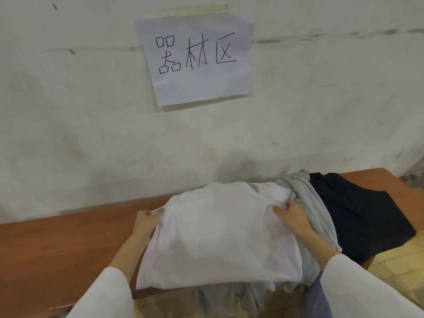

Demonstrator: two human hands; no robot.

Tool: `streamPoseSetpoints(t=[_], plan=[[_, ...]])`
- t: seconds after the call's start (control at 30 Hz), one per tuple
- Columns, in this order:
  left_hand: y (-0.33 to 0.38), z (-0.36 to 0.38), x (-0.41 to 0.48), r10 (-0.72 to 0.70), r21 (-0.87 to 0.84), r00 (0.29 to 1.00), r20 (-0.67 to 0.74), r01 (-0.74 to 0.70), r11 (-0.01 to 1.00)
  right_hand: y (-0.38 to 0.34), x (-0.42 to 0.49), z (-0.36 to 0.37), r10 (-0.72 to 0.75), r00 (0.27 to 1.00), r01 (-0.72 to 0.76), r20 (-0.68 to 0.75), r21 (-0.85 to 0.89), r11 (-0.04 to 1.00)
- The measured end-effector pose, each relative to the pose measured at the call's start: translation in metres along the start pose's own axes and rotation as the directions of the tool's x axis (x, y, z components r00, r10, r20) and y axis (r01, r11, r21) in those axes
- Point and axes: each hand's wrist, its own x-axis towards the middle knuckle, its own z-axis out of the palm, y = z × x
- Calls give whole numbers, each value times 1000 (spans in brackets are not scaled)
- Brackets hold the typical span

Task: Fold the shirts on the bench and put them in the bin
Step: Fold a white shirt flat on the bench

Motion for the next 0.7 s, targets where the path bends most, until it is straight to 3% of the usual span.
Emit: streamPoseSetpoints(t=[0.1,0.17,0.37,0.53,0.6,0.7], plan=[[0,-1,13,-120,-9,992,45,121,993,2,10,3,48,999,-48,7,35,998],[2,-6,12,-116,-17,986,118,118,993,4,10,3,8,1000,-7,-23,37,999],[-3,-27,2,123,219,964,236,-176,960,24,-8,8,-199,945,232,-261,100,968],[-1,-40,-6,179,193,911,370,-265,945,23,-11,6,-208,961,246,-181,226,942],[-1,-35,-3,207,177,934,291,-265,948,19,-5,5,-193,966,224,-174,182,957],[0,-26,8,208,27,977,45,-209,978,11,6,6,-184,958,218,-222,139,966]])
